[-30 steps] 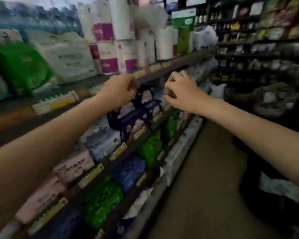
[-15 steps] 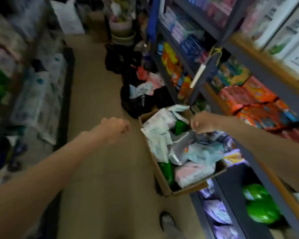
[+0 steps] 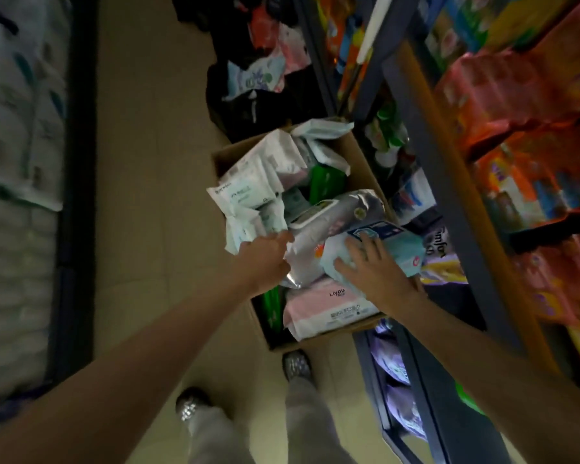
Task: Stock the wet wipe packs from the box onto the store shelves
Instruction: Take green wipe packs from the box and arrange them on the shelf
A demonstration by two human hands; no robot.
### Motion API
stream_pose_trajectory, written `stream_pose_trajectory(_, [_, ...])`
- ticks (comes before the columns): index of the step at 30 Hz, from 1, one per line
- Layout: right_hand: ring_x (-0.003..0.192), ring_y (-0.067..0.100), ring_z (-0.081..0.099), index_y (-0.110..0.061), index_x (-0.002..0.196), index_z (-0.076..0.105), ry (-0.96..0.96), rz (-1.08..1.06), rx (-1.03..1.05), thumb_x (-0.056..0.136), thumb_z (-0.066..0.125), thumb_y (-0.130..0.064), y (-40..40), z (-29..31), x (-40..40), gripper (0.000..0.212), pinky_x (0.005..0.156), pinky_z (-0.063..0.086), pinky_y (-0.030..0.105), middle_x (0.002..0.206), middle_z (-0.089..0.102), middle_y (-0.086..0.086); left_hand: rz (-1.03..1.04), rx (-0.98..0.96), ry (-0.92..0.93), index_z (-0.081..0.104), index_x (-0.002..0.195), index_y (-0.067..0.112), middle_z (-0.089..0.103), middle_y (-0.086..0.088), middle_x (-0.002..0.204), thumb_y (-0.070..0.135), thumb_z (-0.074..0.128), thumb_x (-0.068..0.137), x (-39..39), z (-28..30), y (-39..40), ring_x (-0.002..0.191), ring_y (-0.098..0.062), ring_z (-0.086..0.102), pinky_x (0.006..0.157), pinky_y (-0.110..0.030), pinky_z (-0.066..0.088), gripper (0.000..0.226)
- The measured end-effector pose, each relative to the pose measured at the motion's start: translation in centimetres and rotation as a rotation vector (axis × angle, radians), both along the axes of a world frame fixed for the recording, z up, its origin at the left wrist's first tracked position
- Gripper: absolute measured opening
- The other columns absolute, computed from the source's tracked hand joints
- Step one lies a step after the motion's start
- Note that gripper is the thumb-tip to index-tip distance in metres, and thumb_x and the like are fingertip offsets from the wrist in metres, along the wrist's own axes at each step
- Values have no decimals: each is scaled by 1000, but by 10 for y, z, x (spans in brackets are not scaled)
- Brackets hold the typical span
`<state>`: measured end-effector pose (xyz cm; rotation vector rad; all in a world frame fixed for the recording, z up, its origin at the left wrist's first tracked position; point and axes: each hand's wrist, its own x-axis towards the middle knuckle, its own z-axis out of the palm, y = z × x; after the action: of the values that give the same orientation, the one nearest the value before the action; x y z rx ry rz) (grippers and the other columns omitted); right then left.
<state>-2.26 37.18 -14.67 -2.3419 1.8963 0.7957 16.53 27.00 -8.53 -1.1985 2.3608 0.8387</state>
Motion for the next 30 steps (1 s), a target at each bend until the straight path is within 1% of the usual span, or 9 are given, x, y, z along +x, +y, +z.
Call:
stream_pose_trajectory(2, [79, 43, 66, -19, 92, 65, -56, 16, -46, 64, 59, -17, -4, 2, -1, 29, 69, 55, 50, 96, 69, 19, 33, 50, -16, 37, 133, 15, 49, -7, 136, 10, 51, 86, -4, -9, 4, 119, -28, 51, 96, -42, 42, 49])
stream_pose_trajectory(5, [91, 40, 59, -20, 111, 61, -172, -113, 30, 50, 84, -22, -24, 34, -8, 65, 75, 51, 42, 114, 56, 19, 63, 89, -18, 31, 137, 15, 46, -8, 137, 13, 54, 87, -12, 1, 8, 116, -26, 52, 94, -39, 42, 56])
stream_pose_trajectory(9, [115, 33, 39, -21, 120, 40, -583, -385, -14, 67, 76, -27, -63, 105, -9, 65, 83, 46, 42, 123, 36, 9, 924, 818, 316, 37, 132, 16, 51, -13, 128, 35, 56, 89, -24, 54, -12, 90, -23, 56, 81, -34, 43, 52])
stream_pose_trajectory(12, [113, 31, 41, -21, 131, 38, -671, -271, -155, 64, 79, -31, -91, 171, 24, 78, 85, 43, 39, 127, 39, 9, 1205, 1082, 545, 39, 122, 11, 55, -18, 107, 55, 53, 82, -19, 105, -40, 85, -30, 58, 84, -43, 42, 61])
stream_pose_trajectory(16, [96, 33, 56, -19, 128, 47, -315, 129, -576, 55, 82, -28, -125, 241, 96, 82, 80, 47, 40, 120, 53, 13, 1182, 892, 842, 50, 112, 17, 56, -7, 107, 62, 47, 83, 27, 187, -74, 91, -23, 57, 87, -43, 42, 54])
stream_pose_trajectory(19, [95, 38, 61, -19, 111, 56, -341, 395, -903, 72, 60, -13, -145, 286, 148, 40, 85, 43, 43, 120, 53, 12, 1141, 780, 1013, 56, 116, 19, 59, -3, 115, 66, 53, 74, 85, 243, -90, 103, -24, 56, 82, -44, 45, 63])
stream_pose_trajectory(22, [102, 40, 57, -23, 111, 59, -424, 701, -1004, 82, 50, -15, -161, 334, 197, 31, 91, 37, 45, 120, 59, 8, 1140, 591, 1117, 60, 104, 23, 63, -2, 94, 59, 45, 82, 146, 291, -88, 80, -18, 57, 69, -29, 39, 44])
stream_pose_trajectory(27, [124, 33, 45, -16, 143, 26, -539, 764, -772, 67, 78, -41, -185, 436, 279, 95, 103, 39, 42, 144, 32, 12, 1024, 9, 1273, 60, 111, 4, 69, -17, 98, 26, 73, 58, 295, 375, -67, 83, -30, 67, 70, -37, 58, 58])
stream_pose_trajectory(30, [143, 26, 7, -20, 149, -10, -470, 680, -649, 69, 66, -64, -194, 488, 352, 118, 117, 6, 41, 156, 3, 7, 1042, -205, 1151, 47, 111, 11, 64, -16, 102, 14, 75, 70, 396, 427, -38, 83, -32, 67, 68, -41, 58, 50])
